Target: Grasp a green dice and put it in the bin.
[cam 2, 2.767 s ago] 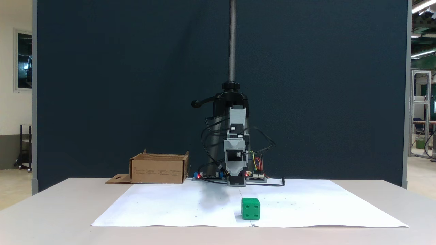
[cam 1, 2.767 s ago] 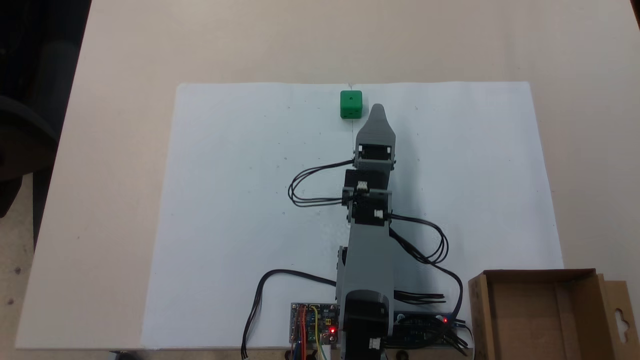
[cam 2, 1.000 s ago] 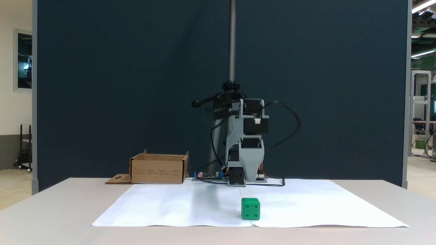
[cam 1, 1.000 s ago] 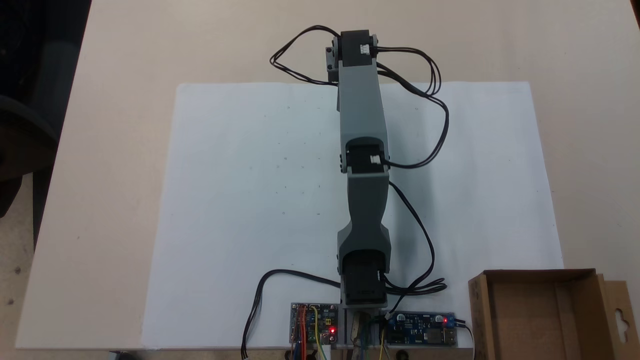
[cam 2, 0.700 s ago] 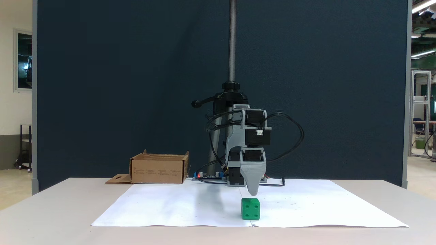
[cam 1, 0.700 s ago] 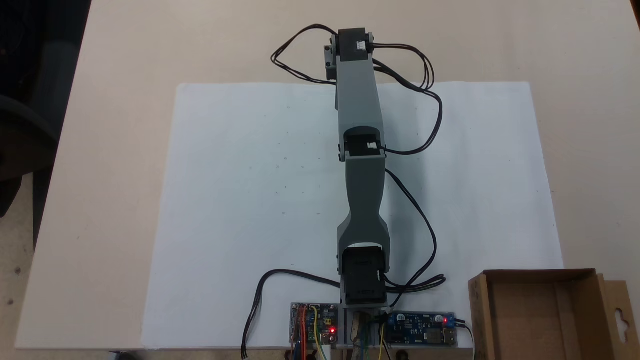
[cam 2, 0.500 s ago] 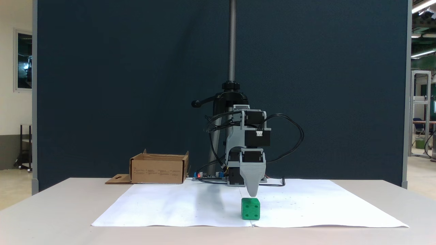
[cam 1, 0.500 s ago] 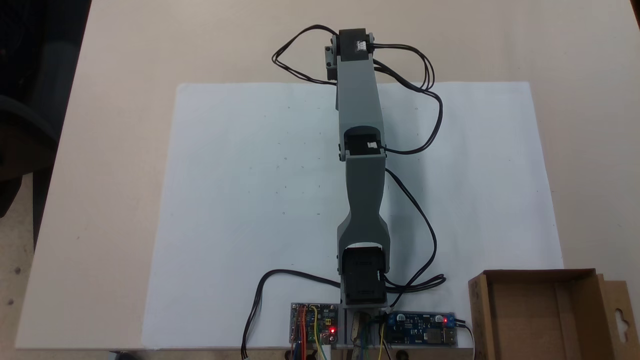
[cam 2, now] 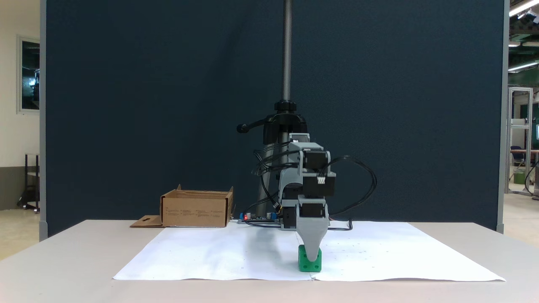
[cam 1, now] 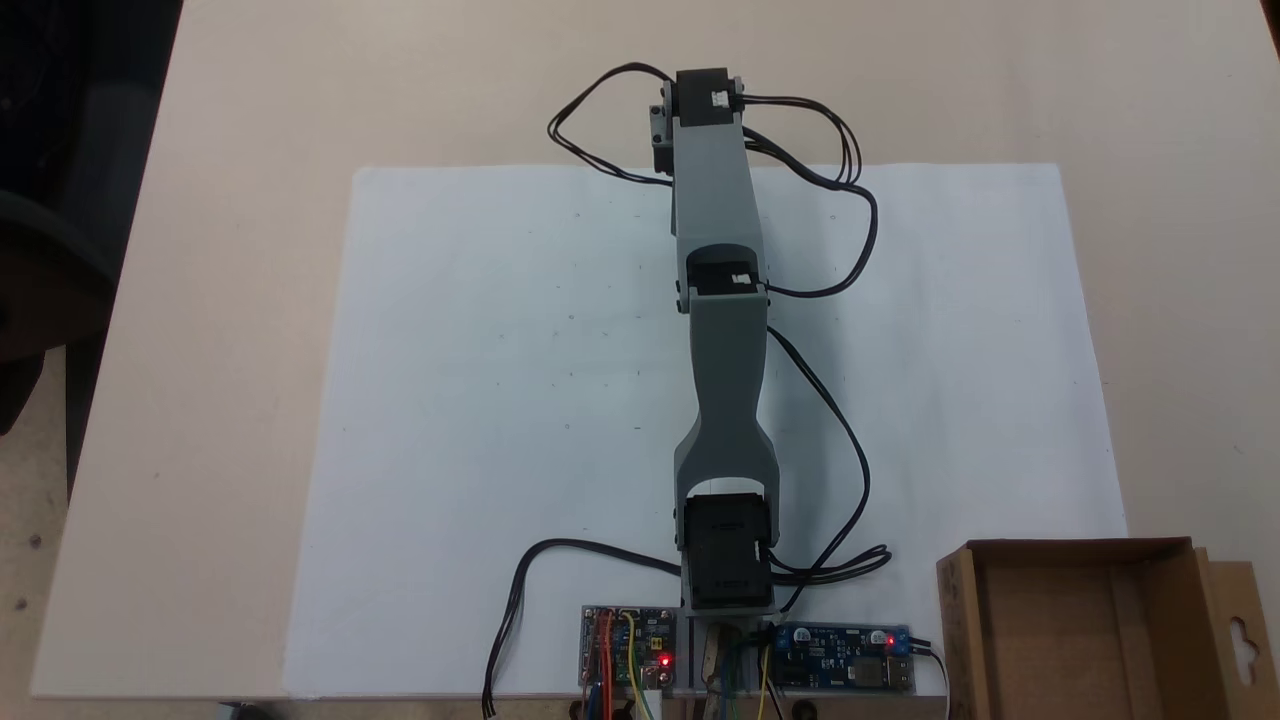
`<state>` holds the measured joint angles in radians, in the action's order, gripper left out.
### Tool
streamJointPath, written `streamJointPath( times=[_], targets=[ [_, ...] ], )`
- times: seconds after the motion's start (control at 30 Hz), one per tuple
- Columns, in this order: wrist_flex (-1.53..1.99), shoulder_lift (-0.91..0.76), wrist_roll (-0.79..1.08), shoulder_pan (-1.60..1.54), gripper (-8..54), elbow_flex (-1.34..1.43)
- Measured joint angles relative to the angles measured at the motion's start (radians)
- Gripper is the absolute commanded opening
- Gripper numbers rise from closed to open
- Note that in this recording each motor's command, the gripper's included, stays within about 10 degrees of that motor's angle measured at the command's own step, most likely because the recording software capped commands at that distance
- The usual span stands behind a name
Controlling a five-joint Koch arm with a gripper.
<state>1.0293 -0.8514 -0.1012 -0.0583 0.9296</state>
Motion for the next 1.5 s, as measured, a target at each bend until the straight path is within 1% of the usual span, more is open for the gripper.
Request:
streamJointPath(
  times=[0.2, 0.27, 0.47, 0.53, 0.6, 0.73, 0.77, 0.83, 0.93, 0.97, 1.33, 1.5],
  targets=[
    [-0.002, 0.008, 0.000, 0.005, 41.0, -0.002],
    [-0.006, 0.008, 0.000, 0.012, 39.6, -0.002],
    [-0.008, 0.020, 0.000, 0.017, 39.5, -0.002],
    [-0.008, 0.028, 0.000, 0.017, 36.5, 0.000],
    [-0.008, 0.028, 0.000, 0.018, 34.9, -0.002],
    [-0.008, 0.028, 0.000, 0.020, 28.7, -0.002],
    [-0.008, 0.028, 0.000, 0.020, 28.0, -0.002],
    [-0.008, 0.029, 0.000, 0.021, 23.5, -0.002],
    [-0.008, 0.028, 0.000, 0.021, 13.7, -0.002],
    [-0.008, 0.028, 0.000, 0.021, 12.1, -0.002],
    [-0.014, 0.025, 0.000, 0.067, 12.1, -0.002],
    [-0.014, -0.117, 0.002, 0.213, 12.1, 0.000]
  ],
)
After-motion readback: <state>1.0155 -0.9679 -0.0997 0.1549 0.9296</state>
